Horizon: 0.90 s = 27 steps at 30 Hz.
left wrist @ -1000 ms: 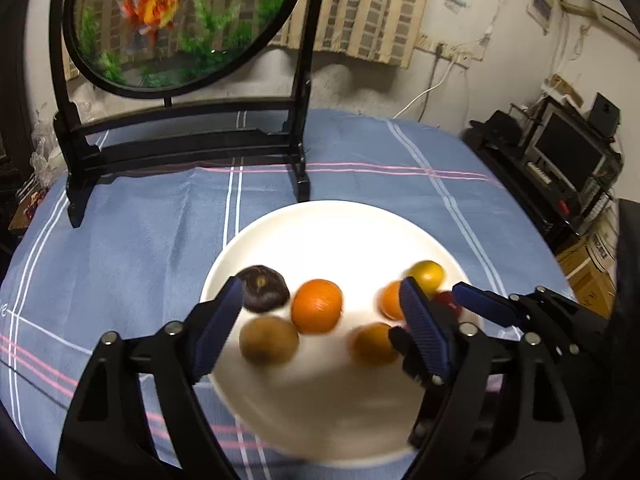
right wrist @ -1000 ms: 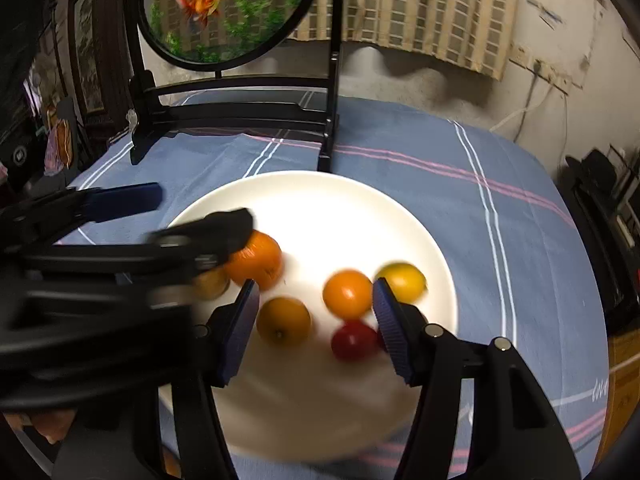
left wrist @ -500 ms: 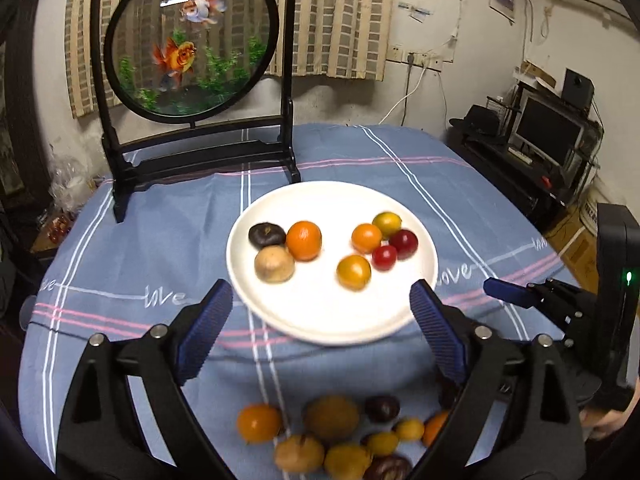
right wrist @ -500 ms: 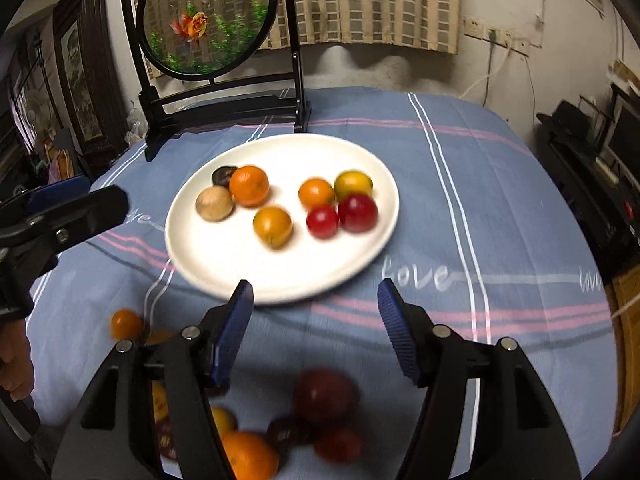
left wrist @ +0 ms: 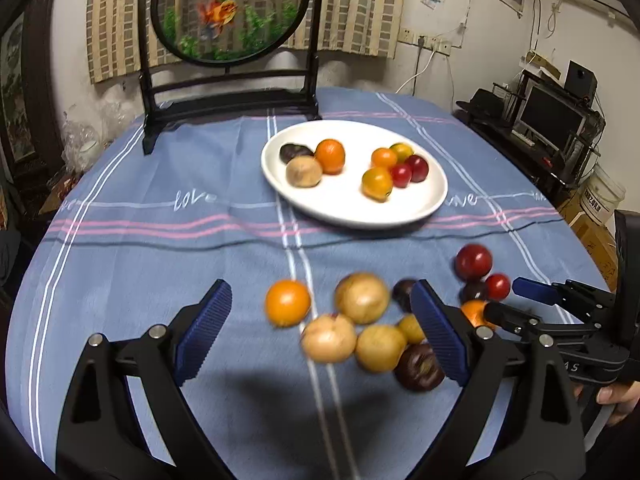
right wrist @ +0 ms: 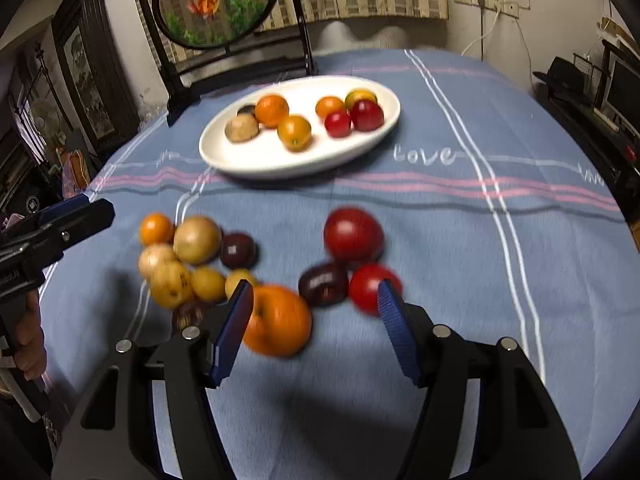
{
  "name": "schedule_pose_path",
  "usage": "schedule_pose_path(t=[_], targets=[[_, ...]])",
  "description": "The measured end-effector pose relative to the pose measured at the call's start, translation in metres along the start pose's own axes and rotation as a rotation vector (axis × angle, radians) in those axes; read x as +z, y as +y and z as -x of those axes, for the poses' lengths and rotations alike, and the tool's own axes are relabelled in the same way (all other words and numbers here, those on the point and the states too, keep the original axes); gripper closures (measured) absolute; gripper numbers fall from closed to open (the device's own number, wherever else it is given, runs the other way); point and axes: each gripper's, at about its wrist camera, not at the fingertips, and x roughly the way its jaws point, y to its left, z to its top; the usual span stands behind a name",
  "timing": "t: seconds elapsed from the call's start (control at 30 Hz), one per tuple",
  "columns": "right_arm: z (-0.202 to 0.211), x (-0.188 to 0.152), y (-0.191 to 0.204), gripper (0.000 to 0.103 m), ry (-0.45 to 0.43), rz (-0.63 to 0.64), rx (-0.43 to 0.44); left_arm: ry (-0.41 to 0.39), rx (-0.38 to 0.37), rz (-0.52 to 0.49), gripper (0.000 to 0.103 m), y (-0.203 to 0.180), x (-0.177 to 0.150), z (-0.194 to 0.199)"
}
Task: Organize fruits
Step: 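Grasp a pale round fruit with left tool while right tool grasps a mandarin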
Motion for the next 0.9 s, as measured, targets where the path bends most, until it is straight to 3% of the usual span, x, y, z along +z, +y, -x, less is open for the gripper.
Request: schedule_pose_path(t=[0.47,0.67,0.7,0.77,0.8,0.9], targets=[[-0.011,-0.018,0.018,0.038,0.054,0.069,0.028,0.06,0.003,0.081,0.01,0.028,-0.026,-0.017],[-0.03,-0.006,0.025,0.038,0.083,0.068,-0.026,0.073,-0.002,0.065,0.01,0.032,-0.031,-0.02],[-0.032,-0.005,0.026,0.047,0.08,0.073,-0.048,0.075,-0.004,0.059,0.01,0.032,-0.032,-0.02],[-0.033,-0.004,0.027,0.049,0.072,0.075,-0.049,0.08,-0.002,0.045,0.01,0.032,-0.034,-0.02],[-0.033,-0.005,0.028,0.057,0.072,0.078,-0.035,0.087,-0.001,0.034,0.01,0.032,-0.036,-0.021],[-0.028,-0.008,0.025,0.059,0.063,0.066,-0.009,0.106,0.006,0.012,0.01,0.032,-0.04,-0.025]])
